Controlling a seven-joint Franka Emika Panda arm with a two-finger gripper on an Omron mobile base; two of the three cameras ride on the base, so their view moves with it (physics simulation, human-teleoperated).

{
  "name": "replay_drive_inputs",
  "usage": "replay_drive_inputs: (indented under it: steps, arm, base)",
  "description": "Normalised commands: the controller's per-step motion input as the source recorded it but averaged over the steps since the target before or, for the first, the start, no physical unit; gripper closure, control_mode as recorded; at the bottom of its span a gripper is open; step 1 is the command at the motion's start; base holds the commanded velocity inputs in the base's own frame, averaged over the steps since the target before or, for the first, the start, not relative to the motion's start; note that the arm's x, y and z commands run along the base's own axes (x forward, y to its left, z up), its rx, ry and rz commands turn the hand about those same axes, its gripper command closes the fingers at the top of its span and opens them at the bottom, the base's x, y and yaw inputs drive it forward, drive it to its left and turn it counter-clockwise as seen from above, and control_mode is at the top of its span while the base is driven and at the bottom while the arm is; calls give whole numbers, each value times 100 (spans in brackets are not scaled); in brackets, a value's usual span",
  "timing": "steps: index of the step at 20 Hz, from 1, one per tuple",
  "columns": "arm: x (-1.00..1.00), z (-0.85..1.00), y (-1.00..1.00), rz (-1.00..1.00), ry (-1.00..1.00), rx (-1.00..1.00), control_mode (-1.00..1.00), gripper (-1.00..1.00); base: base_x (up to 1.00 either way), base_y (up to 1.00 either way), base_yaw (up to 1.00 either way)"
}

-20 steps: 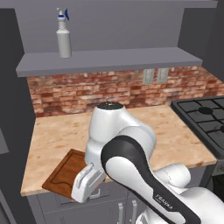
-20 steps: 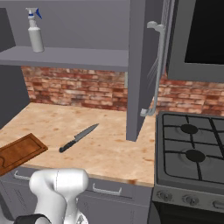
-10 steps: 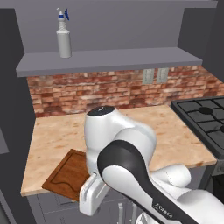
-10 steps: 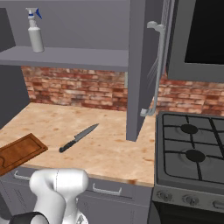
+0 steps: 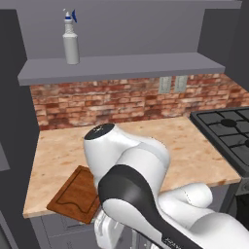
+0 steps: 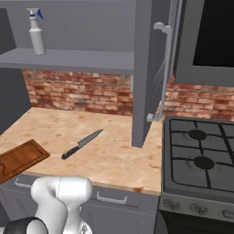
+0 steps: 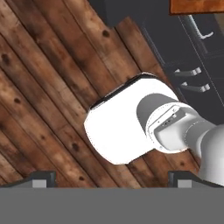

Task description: Move the cutting board and knife to the sink. Then move spray from the cabinet to the counter.

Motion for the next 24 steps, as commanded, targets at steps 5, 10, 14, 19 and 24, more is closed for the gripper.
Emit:
replay_drive_inputs:
  steps: [5,10,14,19,24]
  arm:
    - [-10,0,-18,10,2,-12,-100,-100]
    - [-3,0,-17,10,1,-13,-100,-100]
    - [0,0,-11,10,0,-12,-100,-100]
    - [0,0,-4,10,0,-9,-100,-100]
    - [-1,-1,0,8,0,-9,-100,-100]
  base:
    - [0,0,0]
    - [0,0,0]
    - [0,0,0]
    - [0,0,0]
    - [0,0,0]
